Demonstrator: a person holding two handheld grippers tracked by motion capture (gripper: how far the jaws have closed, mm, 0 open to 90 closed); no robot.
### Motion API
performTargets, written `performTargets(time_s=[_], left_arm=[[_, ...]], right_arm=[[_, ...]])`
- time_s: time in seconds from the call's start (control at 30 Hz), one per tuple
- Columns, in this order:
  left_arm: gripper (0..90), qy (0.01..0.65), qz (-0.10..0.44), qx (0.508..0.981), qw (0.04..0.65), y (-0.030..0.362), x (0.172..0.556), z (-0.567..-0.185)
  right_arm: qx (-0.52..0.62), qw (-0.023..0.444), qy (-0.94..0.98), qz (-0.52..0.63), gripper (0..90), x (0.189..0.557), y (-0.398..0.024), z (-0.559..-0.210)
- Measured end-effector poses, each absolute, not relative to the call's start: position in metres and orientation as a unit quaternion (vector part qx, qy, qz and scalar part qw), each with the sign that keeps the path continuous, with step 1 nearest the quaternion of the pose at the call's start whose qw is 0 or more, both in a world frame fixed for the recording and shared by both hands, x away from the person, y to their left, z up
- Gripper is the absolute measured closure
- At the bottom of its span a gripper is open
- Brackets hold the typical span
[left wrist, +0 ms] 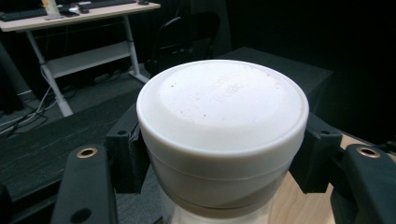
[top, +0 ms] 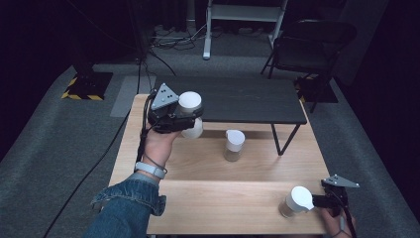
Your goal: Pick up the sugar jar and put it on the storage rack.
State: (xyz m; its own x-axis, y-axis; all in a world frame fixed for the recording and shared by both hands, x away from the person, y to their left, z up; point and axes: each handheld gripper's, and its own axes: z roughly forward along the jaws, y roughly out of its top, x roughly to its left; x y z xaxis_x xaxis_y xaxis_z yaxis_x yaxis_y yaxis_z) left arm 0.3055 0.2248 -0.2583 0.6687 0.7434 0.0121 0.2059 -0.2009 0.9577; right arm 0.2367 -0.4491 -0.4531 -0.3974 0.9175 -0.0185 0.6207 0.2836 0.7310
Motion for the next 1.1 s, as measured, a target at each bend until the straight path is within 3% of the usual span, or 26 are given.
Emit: performTargets(time_s=[1.1], left_arm=[[33.6,0.364,0.281,0.707,0.538,0.194,0.345,-0.242]], right_arm=[[0.503,0.227,0.767,0.328,5.6,0.236,-0.448,-0.453]])
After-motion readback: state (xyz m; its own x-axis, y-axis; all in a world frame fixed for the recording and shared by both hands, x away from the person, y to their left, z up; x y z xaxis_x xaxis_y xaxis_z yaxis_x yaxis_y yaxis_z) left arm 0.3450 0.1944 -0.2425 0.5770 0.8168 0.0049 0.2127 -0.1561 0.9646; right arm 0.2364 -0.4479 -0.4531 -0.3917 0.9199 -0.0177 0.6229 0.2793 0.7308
